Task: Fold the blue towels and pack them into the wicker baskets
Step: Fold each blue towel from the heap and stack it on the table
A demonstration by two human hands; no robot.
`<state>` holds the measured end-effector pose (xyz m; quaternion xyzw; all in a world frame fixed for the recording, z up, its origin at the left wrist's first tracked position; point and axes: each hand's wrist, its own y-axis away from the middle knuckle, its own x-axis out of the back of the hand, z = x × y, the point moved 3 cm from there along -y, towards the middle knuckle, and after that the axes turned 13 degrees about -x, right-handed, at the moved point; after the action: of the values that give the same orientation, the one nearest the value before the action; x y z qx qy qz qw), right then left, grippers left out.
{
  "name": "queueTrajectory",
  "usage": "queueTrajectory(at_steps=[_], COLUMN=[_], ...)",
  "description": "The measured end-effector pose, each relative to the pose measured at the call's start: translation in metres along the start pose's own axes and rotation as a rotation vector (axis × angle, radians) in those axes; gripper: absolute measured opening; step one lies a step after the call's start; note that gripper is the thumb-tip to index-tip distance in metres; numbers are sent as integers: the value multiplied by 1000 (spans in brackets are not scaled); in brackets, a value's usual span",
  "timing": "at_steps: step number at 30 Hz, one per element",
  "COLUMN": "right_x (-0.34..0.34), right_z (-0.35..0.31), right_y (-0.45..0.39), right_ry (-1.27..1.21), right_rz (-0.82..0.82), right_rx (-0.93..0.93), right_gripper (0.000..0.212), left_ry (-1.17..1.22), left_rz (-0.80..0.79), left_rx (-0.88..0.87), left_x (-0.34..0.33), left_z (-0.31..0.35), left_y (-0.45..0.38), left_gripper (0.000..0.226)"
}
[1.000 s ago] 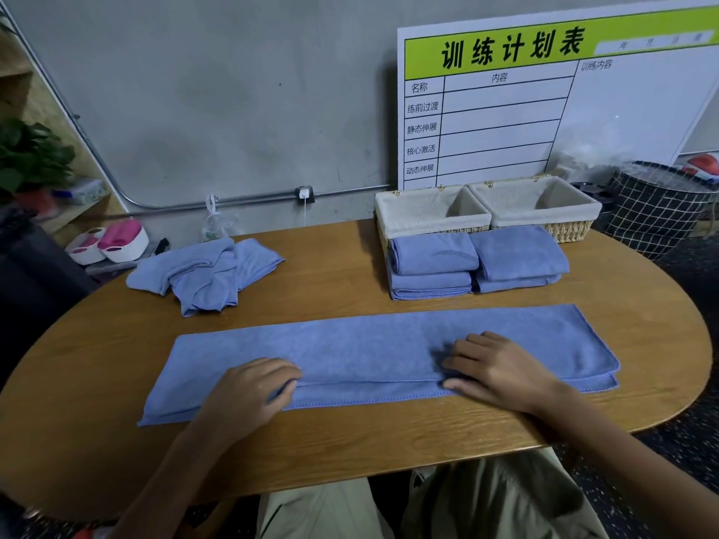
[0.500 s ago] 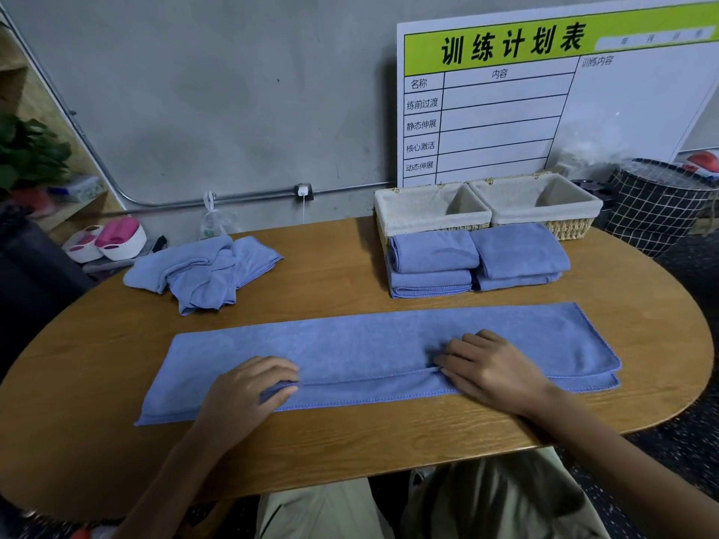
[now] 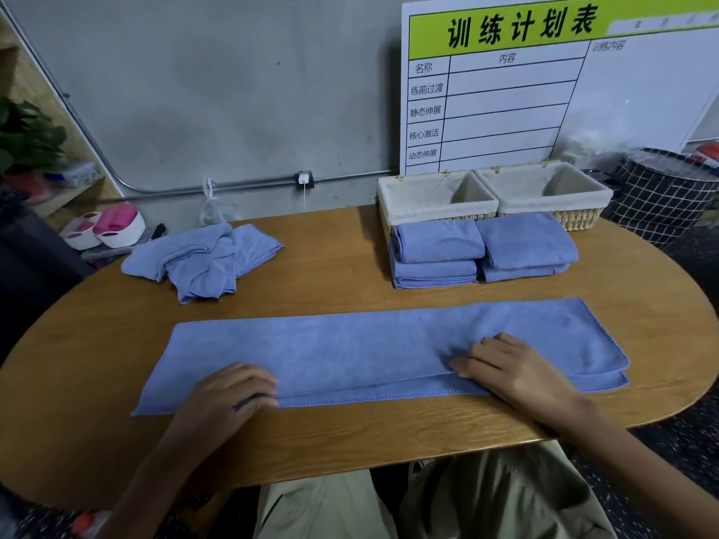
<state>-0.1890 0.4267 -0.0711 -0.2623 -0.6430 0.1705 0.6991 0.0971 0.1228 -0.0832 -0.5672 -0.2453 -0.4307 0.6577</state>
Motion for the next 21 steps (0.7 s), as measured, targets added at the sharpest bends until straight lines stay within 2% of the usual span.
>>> queueTrajectory(at_steps=[6,12,21], right_x=[-12,-10,-12], right_z=[2,3,10], right_y=[4,2,6], right_ry=[-75,-178,-202], right_rz=[-127,-123,-114], right_rx=[-53,-163,-113], right_gripper=[23,33,32], left_ry=[45,102,135], left_rz=[-57,-64,-123], left_rx=[33,50,61], left_x=[0,0,-1], left_z=[0,-1,-6], left_y=[-2,-3,-3], left_gripper=[39,34,34])
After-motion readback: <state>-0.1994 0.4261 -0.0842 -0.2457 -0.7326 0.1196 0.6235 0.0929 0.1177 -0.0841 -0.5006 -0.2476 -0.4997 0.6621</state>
